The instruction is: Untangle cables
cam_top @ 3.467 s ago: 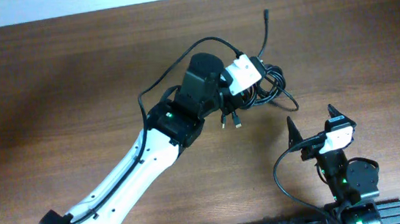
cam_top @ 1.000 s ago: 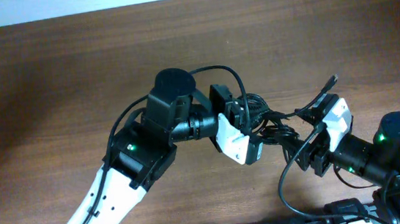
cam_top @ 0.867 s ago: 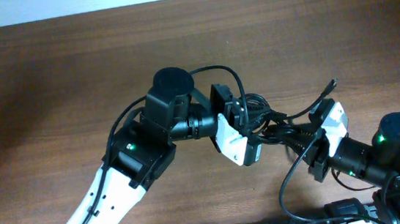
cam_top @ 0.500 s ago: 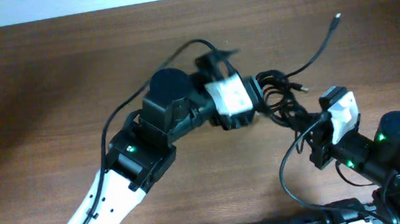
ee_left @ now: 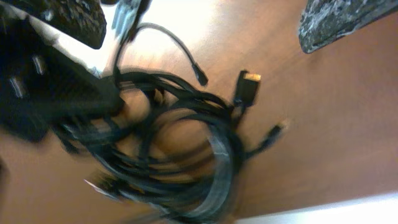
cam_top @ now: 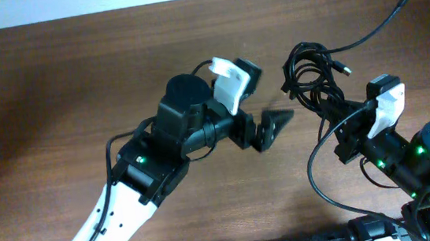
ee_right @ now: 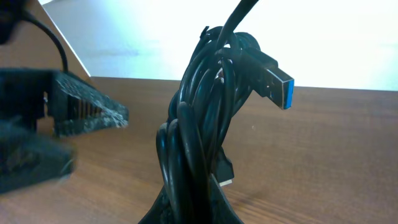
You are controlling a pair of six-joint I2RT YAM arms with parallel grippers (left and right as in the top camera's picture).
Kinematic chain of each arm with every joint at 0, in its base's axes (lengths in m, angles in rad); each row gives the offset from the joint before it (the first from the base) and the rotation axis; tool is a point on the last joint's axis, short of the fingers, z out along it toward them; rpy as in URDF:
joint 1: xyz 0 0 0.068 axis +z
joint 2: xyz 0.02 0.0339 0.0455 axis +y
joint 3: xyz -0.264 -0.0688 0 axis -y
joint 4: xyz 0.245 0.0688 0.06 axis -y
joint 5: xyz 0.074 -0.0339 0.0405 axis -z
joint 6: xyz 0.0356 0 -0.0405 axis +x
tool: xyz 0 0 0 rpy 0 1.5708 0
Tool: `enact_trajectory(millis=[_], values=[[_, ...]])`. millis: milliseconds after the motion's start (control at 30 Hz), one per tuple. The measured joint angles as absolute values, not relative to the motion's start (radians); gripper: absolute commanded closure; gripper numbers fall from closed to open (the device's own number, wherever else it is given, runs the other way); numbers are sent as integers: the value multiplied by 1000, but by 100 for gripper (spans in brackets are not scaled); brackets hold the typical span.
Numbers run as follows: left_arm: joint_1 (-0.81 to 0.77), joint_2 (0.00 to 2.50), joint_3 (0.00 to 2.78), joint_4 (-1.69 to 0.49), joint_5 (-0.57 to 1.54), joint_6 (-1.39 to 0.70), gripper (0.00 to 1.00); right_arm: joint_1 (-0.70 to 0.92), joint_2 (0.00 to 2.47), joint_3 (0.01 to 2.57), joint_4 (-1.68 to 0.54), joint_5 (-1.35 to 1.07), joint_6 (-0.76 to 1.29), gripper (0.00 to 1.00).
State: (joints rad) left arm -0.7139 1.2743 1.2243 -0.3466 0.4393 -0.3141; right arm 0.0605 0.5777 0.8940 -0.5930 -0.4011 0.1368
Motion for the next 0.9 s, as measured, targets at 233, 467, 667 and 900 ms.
enact_trajectory(millis=[233,467,667,900], values=[[-713,1304,1224,-280,408,-1018,11,60,578,894,-599,-402,158,96],[-713,1304,1224,-249,417,-1149,25,60,578,894,-517,-535,162,96],[-713,1304,1224,-247,418,-1164,48,60,578,894,-489,-647,177,96],[-714,1304,1224,-233,418,-1171,96,60,579,894,-492,-701,180,96]])
